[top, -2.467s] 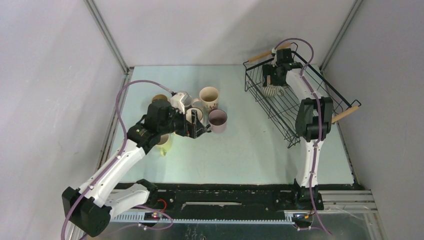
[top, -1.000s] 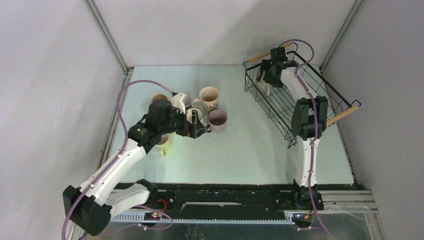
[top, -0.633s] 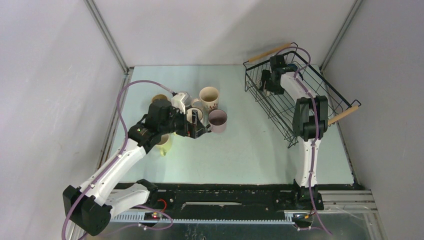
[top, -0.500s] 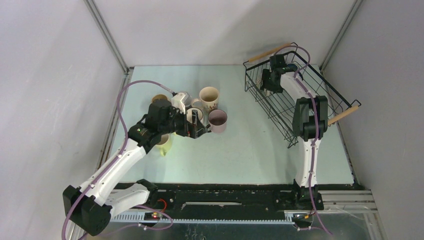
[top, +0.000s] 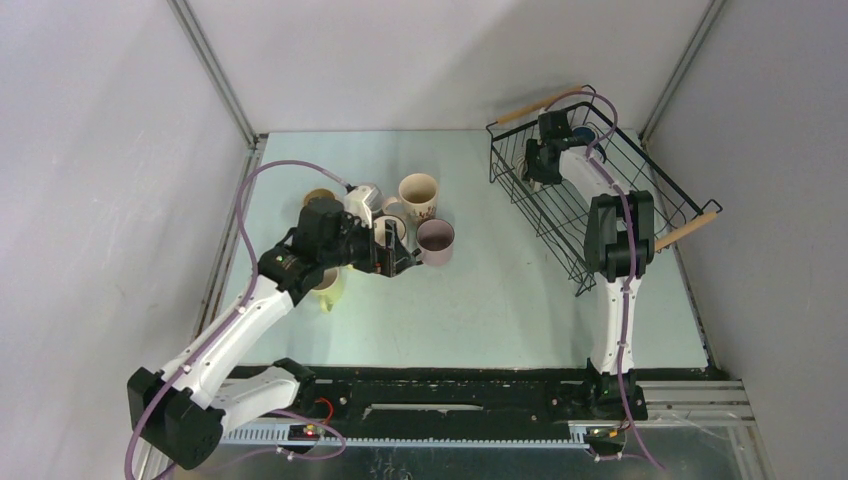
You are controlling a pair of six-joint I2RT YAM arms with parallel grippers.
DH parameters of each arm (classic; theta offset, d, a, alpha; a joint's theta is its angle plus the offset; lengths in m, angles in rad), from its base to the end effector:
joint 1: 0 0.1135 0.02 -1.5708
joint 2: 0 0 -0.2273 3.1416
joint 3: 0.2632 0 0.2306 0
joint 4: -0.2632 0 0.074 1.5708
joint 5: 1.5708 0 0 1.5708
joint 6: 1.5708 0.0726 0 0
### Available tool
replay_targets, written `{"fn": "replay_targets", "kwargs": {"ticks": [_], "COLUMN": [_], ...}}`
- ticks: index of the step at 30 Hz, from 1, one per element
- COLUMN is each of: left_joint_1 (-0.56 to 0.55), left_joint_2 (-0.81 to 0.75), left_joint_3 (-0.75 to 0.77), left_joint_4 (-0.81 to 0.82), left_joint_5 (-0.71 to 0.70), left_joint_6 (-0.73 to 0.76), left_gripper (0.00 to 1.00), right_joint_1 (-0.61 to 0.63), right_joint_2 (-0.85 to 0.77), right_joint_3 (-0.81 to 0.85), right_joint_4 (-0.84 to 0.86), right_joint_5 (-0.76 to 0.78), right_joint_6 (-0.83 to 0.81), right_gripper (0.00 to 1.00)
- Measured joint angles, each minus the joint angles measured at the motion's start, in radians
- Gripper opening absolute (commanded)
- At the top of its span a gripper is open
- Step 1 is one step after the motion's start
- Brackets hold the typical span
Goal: Unload the cups from the dish rack
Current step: Unload the cup from the dish rack.
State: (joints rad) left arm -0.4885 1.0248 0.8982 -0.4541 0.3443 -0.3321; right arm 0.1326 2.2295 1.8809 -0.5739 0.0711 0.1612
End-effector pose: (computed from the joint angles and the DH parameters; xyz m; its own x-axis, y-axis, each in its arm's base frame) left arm 0.2088 -0.1387 0.2611 -0.6832 0.0156 -0.7300 0.4953 0.7445 -0.4476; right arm 0.4738 0.0580 0.1569 -0.7942 0.0556 -0.6051 0.0386 0.9984 0.0410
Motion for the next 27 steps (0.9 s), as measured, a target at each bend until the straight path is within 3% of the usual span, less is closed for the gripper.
{"fn": "replay_targets", "kwargs": {"ticks": [7,13,16,21,27], "left_joint_1": [0.000,0.000,0.000,0.000,0.000], "left_joint_2": [0.005,0.005,0.005,0.005,0.005], "left_joint_3": [0.000,0.000,0.000,0.000,0.000], "left_joint_4": [0.000,0.000,0.000,0.000,0.000], "left_joint_5": [0.000,0.001,0.001,0.000,0.001], "left_joint_6": [0.000,0.000,0.000,0.000,0.000], "left_gripper": [1.00,1.00,1.00,1.00,1.00], "right_joint_1": [0.001,0.007,0.010,0.013,0.022], "right_joint_2": [0.011,0.021,0.023,0.024,0.024], "right_joint_3": [-0.002,-0.002,-0.001,0.008,0.006], "right_joint_4": [-0.001,-0.013,-0.014,-0.024,-0.029], "right_joint_5": [0.011,0.028,0.040,0.066,0.106], "right_joint_6": [0.000,0.000,-0.002,-0.009,-0.010], "right_gripper": [0.52,0.41,0.31,0.03,0.00]}}
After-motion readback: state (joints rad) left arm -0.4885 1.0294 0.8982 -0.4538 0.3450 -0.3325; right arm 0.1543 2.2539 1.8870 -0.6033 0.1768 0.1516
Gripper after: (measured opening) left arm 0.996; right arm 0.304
